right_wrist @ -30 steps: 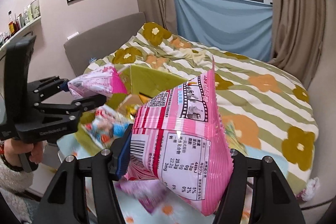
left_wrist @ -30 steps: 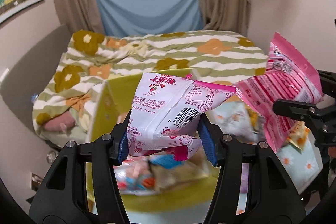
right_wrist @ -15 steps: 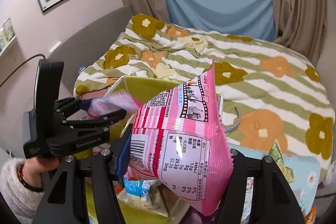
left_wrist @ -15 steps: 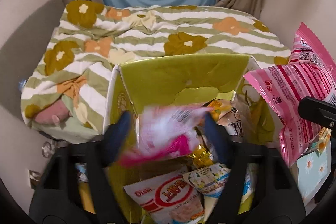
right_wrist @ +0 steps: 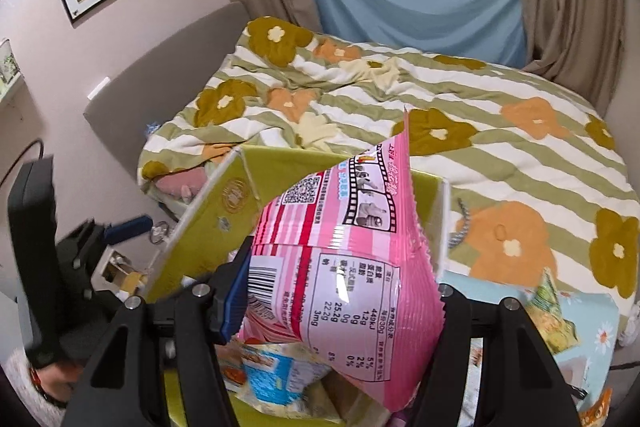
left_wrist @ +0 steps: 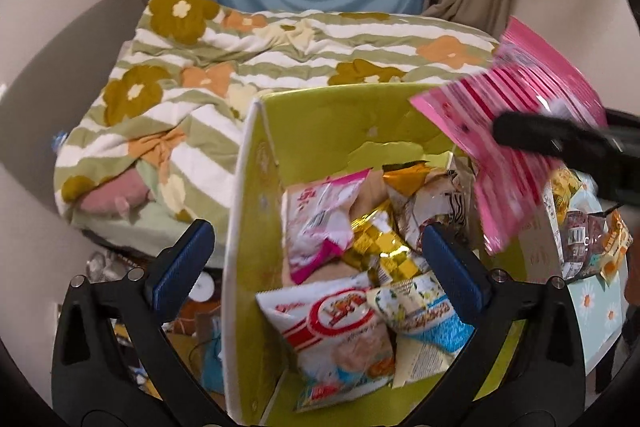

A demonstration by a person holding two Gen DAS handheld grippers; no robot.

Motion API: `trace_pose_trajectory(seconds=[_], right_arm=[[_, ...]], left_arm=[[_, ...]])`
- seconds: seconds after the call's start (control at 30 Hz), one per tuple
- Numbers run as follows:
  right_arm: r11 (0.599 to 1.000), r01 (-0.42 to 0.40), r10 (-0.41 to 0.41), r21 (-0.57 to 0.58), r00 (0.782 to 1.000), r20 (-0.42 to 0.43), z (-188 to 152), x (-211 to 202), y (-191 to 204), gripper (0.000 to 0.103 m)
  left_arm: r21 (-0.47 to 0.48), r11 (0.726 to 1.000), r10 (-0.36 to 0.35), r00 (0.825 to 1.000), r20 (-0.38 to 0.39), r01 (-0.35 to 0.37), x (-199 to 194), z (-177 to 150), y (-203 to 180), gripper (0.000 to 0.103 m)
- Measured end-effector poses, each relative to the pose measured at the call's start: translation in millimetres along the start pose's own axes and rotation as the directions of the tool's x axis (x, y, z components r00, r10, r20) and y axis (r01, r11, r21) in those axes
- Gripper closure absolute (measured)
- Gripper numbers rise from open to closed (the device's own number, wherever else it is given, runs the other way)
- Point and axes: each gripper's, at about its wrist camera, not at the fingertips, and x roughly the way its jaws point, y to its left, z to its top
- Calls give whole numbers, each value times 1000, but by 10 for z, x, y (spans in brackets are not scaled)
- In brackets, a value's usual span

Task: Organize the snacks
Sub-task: 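Carry both pink bags over the yellow box and open both grippers to drop them, then move both tools back over the snack pile on the table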

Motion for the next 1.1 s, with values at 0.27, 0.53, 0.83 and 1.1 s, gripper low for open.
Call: trace_pose_trajectory(seconds=[0.27,0.53,0.83,1.1], right_arm=[[1000,-27,27,4,999,-38,273,369,181,42],[1000,-15,15,-6,1000,-6,280,451,238,0],[1000,-6,6,-10,1000,7,155,174,174,0],[1000,-5,6,-12,998,60,124,-361,225,0]], left_arm=[[-51,998,35,999,-18,-36,-52,-104,173,0],[-77,996,33,999,-29,-36,-92,-207,215,0],[-67,997,32,999,-13,-33,-268,-187,136,0],[-48,998,33,999,40,-31,-651,-49,35,0]])
